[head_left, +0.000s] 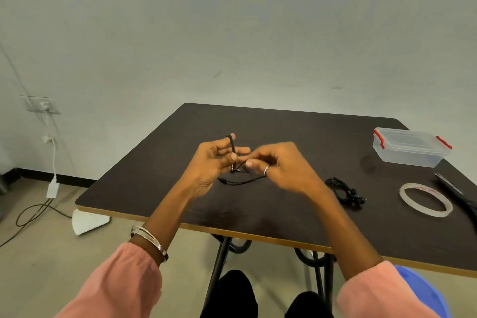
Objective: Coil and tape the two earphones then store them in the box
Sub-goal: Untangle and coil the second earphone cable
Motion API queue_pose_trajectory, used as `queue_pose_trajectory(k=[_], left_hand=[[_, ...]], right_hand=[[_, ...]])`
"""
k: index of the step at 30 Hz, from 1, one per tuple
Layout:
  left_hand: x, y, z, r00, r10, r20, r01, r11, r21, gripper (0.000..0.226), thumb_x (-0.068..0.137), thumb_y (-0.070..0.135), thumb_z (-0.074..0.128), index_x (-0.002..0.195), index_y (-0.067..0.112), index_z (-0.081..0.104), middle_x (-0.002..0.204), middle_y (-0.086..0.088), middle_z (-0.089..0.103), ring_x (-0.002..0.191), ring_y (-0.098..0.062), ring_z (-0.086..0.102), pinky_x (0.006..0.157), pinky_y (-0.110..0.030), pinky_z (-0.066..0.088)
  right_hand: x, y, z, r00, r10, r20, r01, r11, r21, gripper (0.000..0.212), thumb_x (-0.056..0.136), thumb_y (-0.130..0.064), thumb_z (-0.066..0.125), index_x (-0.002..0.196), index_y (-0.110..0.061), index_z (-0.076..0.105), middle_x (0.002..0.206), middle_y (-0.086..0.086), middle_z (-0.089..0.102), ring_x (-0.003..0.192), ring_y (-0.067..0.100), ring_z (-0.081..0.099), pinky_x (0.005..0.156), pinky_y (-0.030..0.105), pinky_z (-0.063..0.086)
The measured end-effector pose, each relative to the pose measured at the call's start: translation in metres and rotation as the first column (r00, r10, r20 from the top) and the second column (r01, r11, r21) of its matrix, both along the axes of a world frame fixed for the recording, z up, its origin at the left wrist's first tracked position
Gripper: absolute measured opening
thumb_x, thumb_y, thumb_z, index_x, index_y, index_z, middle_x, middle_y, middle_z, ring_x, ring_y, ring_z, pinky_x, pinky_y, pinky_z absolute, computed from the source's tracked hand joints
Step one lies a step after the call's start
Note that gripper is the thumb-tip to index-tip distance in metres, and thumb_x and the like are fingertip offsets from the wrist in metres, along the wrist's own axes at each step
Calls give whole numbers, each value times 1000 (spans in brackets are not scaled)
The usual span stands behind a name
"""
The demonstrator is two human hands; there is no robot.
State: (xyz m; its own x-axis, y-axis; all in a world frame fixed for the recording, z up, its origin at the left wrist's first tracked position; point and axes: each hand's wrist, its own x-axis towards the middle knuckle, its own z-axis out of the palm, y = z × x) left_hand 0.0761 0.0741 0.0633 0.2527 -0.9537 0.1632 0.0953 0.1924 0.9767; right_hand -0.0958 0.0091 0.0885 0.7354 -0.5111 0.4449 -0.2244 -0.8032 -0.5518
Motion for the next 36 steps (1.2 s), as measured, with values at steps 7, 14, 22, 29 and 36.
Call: queue_pose_trajectory(k=[7, 14, 22, 29, 36], left_hand=[[-13, 12, 2, 960, -277, -41, 278, 961, 9, 43, 91, -6, 50, 133, 3, 51, 108, -20, 70, 100, -32, 69, 84, -34, 58], [-28, 15, 5, 911, -391, -135, 381, 920, -93, 40, 86, -2, 52, 125, 3, 56, 92, -13, 73, 83, -24, 73, 79, -33, 59], [-27, -5, 18, 928, -142, -344, 66, 973, -222, 37, 90, -6, 49, 127, -4, 51, 93, -10, 74, 80, -18, 73, 73, -27, 60], [-12, -17, 6, 991, 136, 1, -133, 976, -175, 47, 95, -9, 46, 140, 1, 37, 99, -8, 70, 86, -16, 73, 84, -28, 57], [-3, -20, -7, 904, 164, 396, -123, 984, -127, 31, 96, -6, 46, 125, 3, 52, 108, -9, 69, 100, -17, 67, 98, -34, 50]], right_hand=[[-1, -26, 24, 983, -4, 181, -32, 980, 197, 9, 76, -15, 77, 83, -11, 74, 79, 4, 74, 73, 14, 71, 74, 31, 59], [3, -33, 8, 910, -92, 404, -69, 928, 367, 5, 84, -6, 68, 81, -8, 71, 68, -4, 70, 66, 13, 64, 60, 25, 53], [17, -12, -43, 981, -56, 186, -29, 904, 426, 16, 93, -5, 56, 91, -14, 69, 78, -4, 67, 70, 10, 64, 58, 23, 50], [10, 4, -33, 998, -11, -67, 19, 993, 121, 25, 91, -16, 62, 114, -7, 67, 85, 3, 71, 77, 14, 68, 76, 26, 56], [6, 1, -9, 977, -75, 200, 7, 947, 321, 22, 90, -5, 62, 110, -8, 68, 85, 8, 73, 67, 18, 70, 72, 32, 60]])
